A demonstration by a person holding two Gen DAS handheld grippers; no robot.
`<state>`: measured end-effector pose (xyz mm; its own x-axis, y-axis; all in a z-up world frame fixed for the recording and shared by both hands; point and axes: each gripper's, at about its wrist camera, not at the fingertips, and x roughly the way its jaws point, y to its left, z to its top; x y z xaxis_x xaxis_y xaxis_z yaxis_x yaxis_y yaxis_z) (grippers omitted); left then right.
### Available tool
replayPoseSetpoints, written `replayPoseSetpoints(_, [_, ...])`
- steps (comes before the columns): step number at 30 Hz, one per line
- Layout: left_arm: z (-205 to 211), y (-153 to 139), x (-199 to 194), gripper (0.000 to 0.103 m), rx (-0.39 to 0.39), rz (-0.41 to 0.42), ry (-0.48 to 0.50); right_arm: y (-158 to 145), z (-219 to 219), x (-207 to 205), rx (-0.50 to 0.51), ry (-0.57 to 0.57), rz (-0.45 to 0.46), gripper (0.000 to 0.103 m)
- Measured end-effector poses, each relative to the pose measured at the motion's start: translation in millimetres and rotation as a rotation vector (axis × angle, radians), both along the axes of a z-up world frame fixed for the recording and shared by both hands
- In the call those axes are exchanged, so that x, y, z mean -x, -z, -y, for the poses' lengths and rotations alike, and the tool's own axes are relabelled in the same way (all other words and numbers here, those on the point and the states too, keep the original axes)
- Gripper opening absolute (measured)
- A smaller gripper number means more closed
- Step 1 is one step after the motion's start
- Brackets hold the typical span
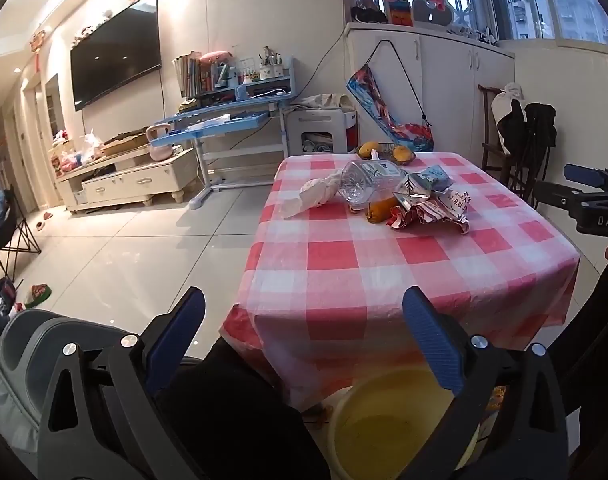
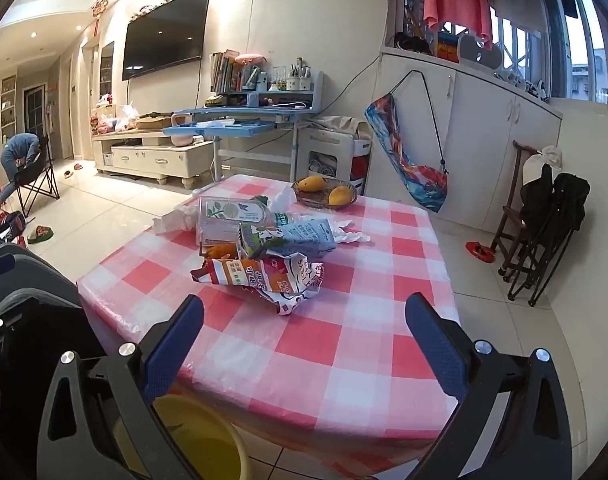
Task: Collect trash
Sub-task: 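Move both tools toward the trash pile on the checked table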
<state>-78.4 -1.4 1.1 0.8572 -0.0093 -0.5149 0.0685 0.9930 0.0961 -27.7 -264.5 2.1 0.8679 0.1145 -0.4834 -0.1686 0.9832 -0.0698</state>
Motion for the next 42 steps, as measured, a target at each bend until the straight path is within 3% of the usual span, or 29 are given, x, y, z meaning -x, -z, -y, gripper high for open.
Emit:
replayPoseSetpoints(27, [3.9, 2.2, -0.9, 0.096, 0.001, -0.01, 0.002, 2.8, -6.2, -0.1, 0.032, -0.025, 0.0, 0.097])
replayPoseSetpoints(37, [-5.3, -2.0, -7.4, 0.096, 0.057, -0.034, -0.006, -4.6, -7.5, 4.7, -0.037, -0.057, 0.018, 0.097])
replayPoseSetpoints(42, [1.8, -7.0, -25.9, 0.096, 0.043, -0.039, 0.008, -1.7, -13.7, 2.6, -0.045, -0.104, -0.002, 0.097])
